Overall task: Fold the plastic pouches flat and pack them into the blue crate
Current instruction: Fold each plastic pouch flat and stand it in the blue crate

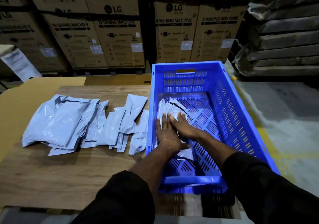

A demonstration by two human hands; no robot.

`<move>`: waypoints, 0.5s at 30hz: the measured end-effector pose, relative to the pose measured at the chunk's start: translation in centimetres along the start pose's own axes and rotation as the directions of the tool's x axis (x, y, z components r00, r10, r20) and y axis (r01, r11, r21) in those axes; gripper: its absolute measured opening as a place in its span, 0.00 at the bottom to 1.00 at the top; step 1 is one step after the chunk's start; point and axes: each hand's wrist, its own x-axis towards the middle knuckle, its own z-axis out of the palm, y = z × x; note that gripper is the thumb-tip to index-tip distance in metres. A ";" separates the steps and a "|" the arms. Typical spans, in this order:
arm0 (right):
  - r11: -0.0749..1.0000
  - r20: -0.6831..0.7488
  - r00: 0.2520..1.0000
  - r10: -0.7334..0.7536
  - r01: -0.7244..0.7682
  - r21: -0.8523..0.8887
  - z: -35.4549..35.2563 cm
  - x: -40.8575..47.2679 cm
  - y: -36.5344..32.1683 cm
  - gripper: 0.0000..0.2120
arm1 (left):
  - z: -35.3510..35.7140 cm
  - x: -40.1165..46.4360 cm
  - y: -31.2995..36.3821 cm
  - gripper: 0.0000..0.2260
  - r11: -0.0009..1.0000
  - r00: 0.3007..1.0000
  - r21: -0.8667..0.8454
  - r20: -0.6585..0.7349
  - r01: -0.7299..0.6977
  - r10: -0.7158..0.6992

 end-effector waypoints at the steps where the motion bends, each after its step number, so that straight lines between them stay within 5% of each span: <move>1: 1.000 0.003 1.000 0.003 -0.003 -0.015 0.0 0.2 0.2 0.54 | 0.0 0.0 0.0 0.55 1.000 1.000 0.002 -0.002 0.000 0.000; 6: 0.998 -0.007 1.000 -0.014 0.014 -0.057 -0.2 0.5 0.7 0.62 | 0.3 0.2 -0.1 0.56 1.000 0.999 0.017 -0.037 -0.022 0.023; 9: 0.997 -0.001 0.999 -0.042 0.042 -0.061 -0.2 0.3 0.2 0.52 | 0.6 0.3 -0.2 0.55 0.998 0.993 0.010 -0.105 -0.063 0.063; 13: 0.997 -0.033 0.998 -0.058 0.056 -0.043 -0.7 0.7 0.5 0.61 | 0.7 0.5 -0.5 0.54 0.995 0.991 0.017 -0.088 -0.102 0.103; 15: 0.998 -0.035 0.998 -0.056 0.055 -0.041 -0.8 0.3 0.4 0.55 | 0.7 0.5 -0.6 0.54 0.995 0.992 0.012 -0.084 -0.096 0.096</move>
